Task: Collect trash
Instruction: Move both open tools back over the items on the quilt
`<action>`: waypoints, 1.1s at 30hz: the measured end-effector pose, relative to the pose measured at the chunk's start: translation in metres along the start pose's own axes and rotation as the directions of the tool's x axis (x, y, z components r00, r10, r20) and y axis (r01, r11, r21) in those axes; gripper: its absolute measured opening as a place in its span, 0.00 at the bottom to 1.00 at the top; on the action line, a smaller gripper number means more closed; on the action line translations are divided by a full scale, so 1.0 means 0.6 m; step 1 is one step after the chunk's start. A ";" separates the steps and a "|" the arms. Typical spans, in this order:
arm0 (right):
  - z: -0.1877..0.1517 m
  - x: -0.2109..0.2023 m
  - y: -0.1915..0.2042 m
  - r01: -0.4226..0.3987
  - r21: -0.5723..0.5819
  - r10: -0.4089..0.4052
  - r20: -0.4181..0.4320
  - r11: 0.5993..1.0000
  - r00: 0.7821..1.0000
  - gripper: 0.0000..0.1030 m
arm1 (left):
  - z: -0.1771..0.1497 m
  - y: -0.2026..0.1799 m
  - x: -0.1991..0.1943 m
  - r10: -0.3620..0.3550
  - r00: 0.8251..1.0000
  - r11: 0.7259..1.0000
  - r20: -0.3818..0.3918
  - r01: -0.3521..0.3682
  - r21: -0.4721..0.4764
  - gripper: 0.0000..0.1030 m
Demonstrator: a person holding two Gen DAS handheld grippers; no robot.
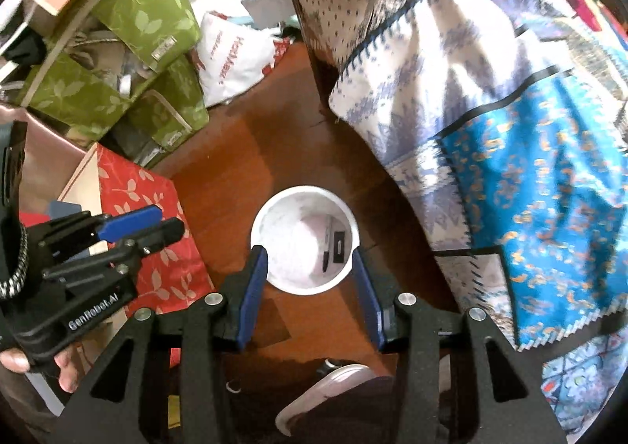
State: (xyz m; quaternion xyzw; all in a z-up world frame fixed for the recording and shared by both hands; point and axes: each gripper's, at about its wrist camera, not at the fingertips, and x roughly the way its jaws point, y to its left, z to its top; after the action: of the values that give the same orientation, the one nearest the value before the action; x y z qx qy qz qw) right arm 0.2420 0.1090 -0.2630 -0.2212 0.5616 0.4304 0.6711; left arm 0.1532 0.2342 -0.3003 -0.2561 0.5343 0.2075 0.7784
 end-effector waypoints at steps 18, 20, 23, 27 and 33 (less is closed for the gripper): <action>-0.095 -0.291 -0.026 0.095 0.027 -0.098 0.402 0.995 0.911 0.40 | -0.042 -0.142 -0.254 -0.066 0.946 0.990 0.319 0.021 0.141 0.25; -0.108 -0.322 -0.034 0.099 0.044 -0.108 0.443 0.994 0.890 0.40 | -0.045 -0.166 -0.279 -0.081 0.933 0.986 0.350 0.024 0.166 0.25; -0.129 -0.367 -0.052 0.106 0.072 -0.128 0.498 0.992 0.858 0.40 | -0.047 -0.202 -0.310 -0.111 0.916 0.979 0.386 0.033 0.203 0.25; -0.156 -0.418 -0.081 0.114 0.118 -0.161 0.553 0.986 0.818 0.40 | -0.045 -0.254 -0.342 -0.155 0.894 0.966 0.421 0.049 0.253 0.27; -0.199 -0.481 -0.136 0.176 0.207 -0.267 0.602 0.962 0.752 0.40 | -0.030 -0.353 -0.369 -0.232 0.860 0.937 0.454 0.071 0.343 0.33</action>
State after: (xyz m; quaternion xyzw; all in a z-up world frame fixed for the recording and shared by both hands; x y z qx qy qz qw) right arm 0.2422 -0.1226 -0.0382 -0.0841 0.3052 0.3567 0.8790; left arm 0.1906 0.0466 -0.0601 -0.1096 0.3247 0.1150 0.9324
